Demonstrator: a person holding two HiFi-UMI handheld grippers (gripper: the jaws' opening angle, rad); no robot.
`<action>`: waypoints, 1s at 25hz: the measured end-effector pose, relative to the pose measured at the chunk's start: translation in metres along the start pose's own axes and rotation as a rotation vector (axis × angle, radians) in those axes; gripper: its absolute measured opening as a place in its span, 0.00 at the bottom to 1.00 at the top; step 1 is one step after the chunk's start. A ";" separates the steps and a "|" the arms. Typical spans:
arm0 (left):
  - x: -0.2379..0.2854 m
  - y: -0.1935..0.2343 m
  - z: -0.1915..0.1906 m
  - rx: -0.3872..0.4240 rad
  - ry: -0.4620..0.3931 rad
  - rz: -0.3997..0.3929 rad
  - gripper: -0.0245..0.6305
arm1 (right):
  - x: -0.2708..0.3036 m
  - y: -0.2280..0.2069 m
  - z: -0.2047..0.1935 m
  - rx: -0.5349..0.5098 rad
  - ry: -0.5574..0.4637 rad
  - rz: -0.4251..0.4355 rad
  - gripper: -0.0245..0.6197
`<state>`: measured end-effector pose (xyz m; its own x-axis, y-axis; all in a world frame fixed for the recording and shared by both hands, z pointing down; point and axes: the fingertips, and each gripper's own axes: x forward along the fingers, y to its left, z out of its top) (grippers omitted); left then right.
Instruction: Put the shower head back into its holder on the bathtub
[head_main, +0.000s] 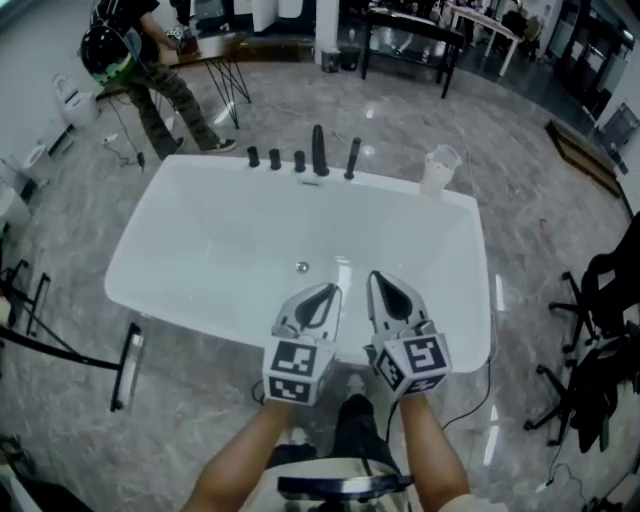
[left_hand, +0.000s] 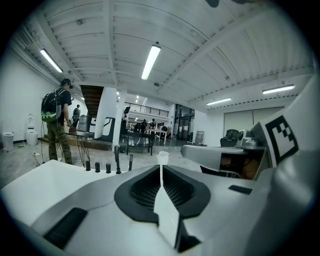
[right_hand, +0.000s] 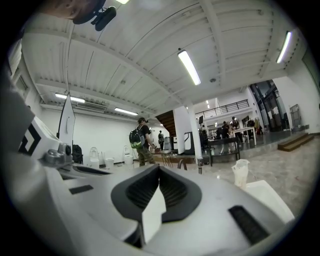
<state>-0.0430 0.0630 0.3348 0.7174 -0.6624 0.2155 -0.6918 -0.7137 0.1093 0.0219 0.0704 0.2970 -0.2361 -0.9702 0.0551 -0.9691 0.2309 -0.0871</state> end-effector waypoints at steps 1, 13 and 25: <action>-0.011 0.000 -0.001 0.001 -0.001 -0.008 0.09 | -0.006 0.011 0.001 0.001 -0.002 -0.002 0.05; -0.103 -0.029 -0.003 -0.002 -0.023 -0.107 0.07 | -0.087 0.091 0.012 0.007 -0.021 -0.045 0.05; -0.133 -0.090 0.002 0.009 -0.012 -0.187 0.07 | -0.157 0.101 0.022 0.027 -0.014 -0.069 0.05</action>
<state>-0.0757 0.2151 0.2940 0.8342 -0.5209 0.1808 -0.5459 -0.8265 0.1373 -0.0370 0.2439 0.2575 -0.1672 -0.9847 0.0484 -0.9807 0.1611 -0.1105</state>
